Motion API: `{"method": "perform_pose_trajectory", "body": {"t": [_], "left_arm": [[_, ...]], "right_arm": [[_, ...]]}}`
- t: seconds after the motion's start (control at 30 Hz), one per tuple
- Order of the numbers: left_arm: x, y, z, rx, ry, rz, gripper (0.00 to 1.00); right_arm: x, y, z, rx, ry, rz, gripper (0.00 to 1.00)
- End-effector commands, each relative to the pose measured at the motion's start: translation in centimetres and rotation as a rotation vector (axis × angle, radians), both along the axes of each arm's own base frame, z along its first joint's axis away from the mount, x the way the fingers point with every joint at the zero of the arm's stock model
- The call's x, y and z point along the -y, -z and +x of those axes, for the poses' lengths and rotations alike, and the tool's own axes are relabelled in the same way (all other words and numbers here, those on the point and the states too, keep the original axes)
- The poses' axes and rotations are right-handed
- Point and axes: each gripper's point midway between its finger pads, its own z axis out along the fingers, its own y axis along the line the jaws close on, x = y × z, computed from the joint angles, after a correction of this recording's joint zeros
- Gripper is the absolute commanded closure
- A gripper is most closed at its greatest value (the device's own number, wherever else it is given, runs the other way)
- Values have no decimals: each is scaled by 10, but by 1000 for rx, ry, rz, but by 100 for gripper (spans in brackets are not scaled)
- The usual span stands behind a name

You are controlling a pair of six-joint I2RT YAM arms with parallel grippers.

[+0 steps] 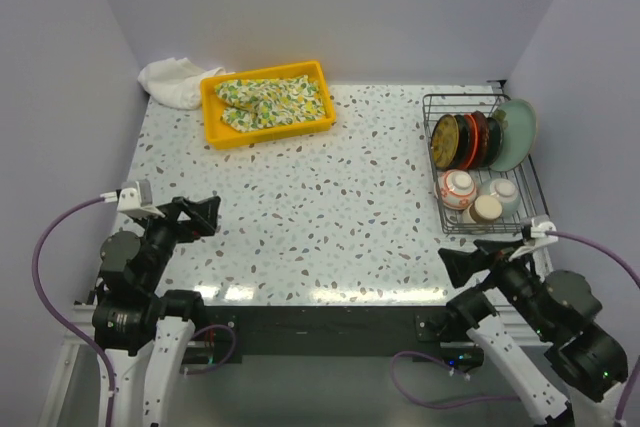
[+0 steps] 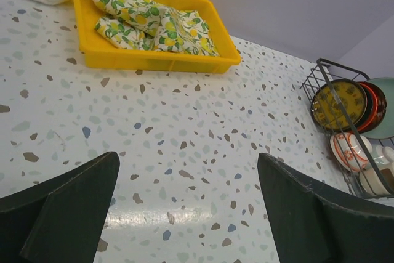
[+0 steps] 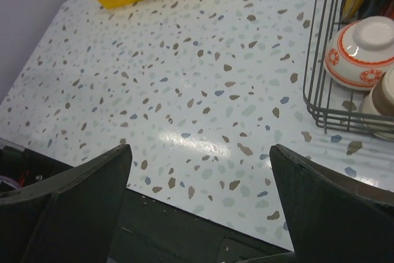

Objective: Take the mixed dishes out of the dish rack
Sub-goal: Pick up the plate from the dish rack.

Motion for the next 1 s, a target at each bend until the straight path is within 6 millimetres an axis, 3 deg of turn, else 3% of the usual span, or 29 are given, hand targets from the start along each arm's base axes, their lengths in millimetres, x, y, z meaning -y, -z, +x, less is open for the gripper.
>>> {"method": "perform_pose_trajectory", "body": {"t": [0.0, 0.07, 0.2, 0.3, 0.53, 0.7, 0.83, 0.97], "left_arm": [[-1, -18, 10, 69, 2, 36, 0], [5, -13, 15, 44, 41, 52, 0], [16, -14, 20, 68, 95, 43, 0], [10, -10, 19, 64, 55, 42, 0], [28, 1, 15, 71, 137, 35, 0], [37, 20, 12, 63, 175, 5, 0], [46, 24, 7, 72, 220, -4, 0], [51, 22, 1, 103, 251, -12, 0]], "right_arm": [[-26, 1, 29, -55, -27, 22, 1], [-36, 6, 43, -89, -43, -18, 1], [-54, -4, 77, -83, -36, -19, 1], [-65, -1, 102, -104, -19, -38, 1], [-71, 6, 158, -114, 68, -168, 1], [-71, 1, 188, -88, 119, -244, 1], [-71, -12, 210, -73, 120, -352, 1], [-43, -17, 238, -96, 202, -470, 1]]}}
